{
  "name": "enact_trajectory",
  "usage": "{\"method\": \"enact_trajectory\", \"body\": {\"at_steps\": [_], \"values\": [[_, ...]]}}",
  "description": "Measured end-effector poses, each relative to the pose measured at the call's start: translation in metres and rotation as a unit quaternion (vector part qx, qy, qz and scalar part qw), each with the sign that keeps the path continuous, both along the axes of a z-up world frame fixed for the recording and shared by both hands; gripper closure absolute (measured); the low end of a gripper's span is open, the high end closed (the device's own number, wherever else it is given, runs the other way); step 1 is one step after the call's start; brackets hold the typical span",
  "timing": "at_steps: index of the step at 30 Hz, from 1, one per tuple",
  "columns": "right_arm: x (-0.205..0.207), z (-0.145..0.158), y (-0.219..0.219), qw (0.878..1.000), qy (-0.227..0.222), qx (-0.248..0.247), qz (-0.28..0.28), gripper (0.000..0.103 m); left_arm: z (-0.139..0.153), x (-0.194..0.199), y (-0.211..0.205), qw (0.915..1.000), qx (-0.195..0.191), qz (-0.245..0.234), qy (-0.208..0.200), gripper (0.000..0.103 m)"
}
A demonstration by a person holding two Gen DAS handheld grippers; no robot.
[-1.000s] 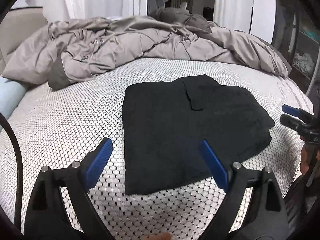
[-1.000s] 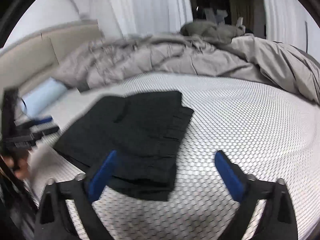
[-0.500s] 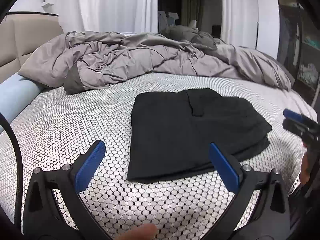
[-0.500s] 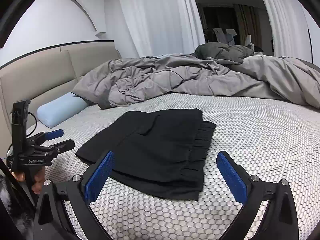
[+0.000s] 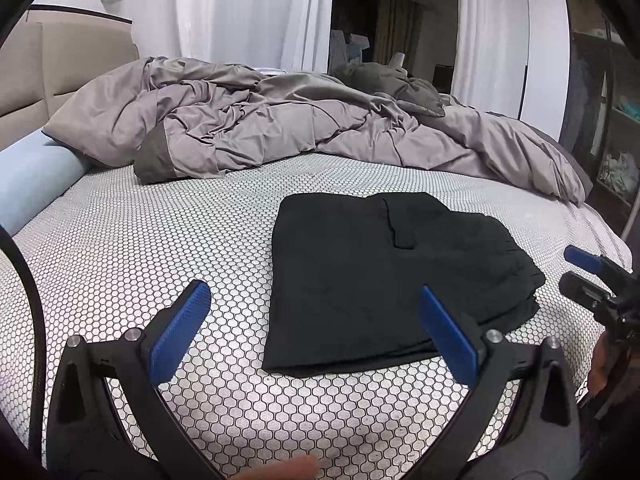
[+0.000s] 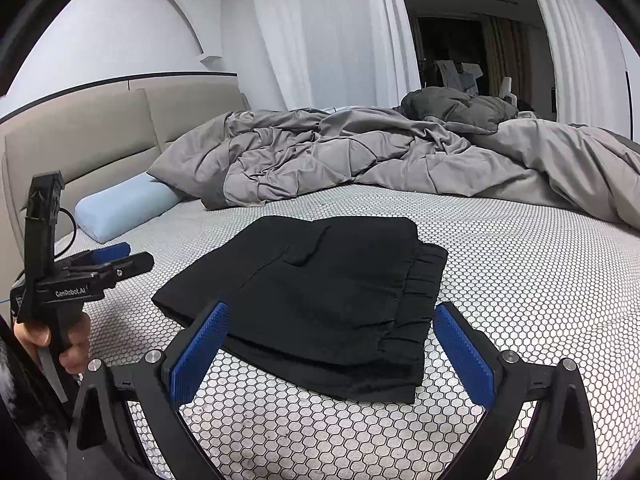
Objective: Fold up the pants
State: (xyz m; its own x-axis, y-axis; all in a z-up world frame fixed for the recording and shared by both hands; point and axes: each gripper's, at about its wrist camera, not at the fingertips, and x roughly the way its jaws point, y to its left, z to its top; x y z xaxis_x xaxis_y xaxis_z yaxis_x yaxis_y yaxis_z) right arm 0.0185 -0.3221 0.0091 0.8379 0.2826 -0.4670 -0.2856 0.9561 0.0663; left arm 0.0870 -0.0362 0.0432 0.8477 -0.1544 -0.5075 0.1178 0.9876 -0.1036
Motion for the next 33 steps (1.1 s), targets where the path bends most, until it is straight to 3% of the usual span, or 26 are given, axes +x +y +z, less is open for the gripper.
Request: {"method": "enact_trajectory", "body": {"at_steps": [33], "values": [[0.0030, -0.0044, -0.0008, 1.000, 0.006, -0.001, -0.005, 0.000, -0.0005, -0.0015, -0.0024, 0.9999, 0.008, -0.007, -0.008, 0.001]]}}
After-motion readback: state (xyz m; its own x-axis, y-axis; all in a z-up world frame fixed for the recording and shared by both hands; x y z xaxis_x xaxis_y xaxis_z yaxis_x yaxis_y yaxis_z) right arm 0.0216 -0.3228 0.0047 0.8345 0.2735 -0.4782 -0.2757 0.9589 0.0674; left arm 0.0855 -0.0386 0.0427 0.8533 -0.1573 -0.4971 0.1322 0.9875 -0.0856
